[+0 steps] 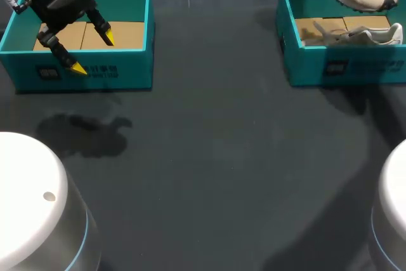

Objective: Take the shoe out of the shoebox, open the shoe tongue, remove and reinsert the insole, then place the shoe into the shoebox

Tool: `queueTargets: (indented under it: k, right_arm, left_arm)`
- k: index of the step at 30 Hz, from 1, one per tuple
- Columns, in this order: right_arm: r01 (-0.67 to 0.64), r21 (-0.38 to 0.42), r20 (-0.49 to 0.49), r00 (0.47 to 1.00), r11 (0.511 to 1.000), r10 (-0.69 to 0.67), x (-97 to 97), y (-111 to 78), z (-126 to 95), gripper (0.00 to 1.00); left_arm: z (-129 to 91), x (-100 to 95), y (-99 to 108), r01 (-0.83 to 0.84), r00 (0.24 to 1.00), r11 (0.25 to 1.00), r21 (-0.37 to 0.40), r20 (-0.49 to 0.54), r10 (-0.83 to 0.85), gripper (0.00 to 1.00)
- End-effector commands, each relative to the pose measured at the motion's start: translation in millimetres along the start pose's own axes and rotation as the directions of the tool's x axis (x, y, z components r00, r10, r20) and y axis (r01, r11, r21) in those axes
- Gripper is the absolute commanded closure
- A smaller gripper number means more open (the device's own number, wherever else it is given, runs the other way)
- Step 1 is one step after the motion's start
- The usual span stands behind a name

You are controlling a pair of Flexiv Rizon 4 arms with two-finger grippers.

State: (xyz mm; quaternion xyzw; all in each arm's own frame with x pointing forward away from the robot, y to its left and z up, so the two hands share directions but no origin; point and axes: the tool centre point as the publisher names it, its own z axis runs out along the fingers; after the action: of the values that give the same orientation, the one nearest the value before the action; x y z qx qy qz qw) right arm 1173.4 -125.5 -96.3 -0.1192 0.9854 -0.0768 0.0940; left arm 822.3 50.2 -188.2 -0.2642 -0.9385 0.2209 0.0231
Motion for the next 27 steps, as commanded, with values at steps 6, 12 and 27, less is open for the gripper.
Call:
queueTargets:
  k: [6, 12, 27]
  right_arm:
    - [0.021, -0.041, -0.021, 1.000, 0.999, -0.021, -25.7, -55.4, 12.8, 1.00]
    - [0.020, -0.062, -0.024, 0.999, 0.998, -0.022, -26.6, -69.9, 15.4, 1.00]
    - [-0.620, -0.033, -0.107, 0.782, 0.784, 0.614, 9.8, -119.0, 28.5, 1.00]
  left_arm:
    - [-0.3, -0.5, 0.2, -0.001, 1.000, 1.000, -0.002, -0.003, 0.001, 0.00]
    - [-0.3, -0.5, 0.2, -0.001, 1.000, 1.000, -0.002, -0.003, 0.001, 0.00]
    - [-0.3, -0.5, 0.2, -0.001, 1.000, 1.000, -0.002, -0.003, 0.001, 0.00]
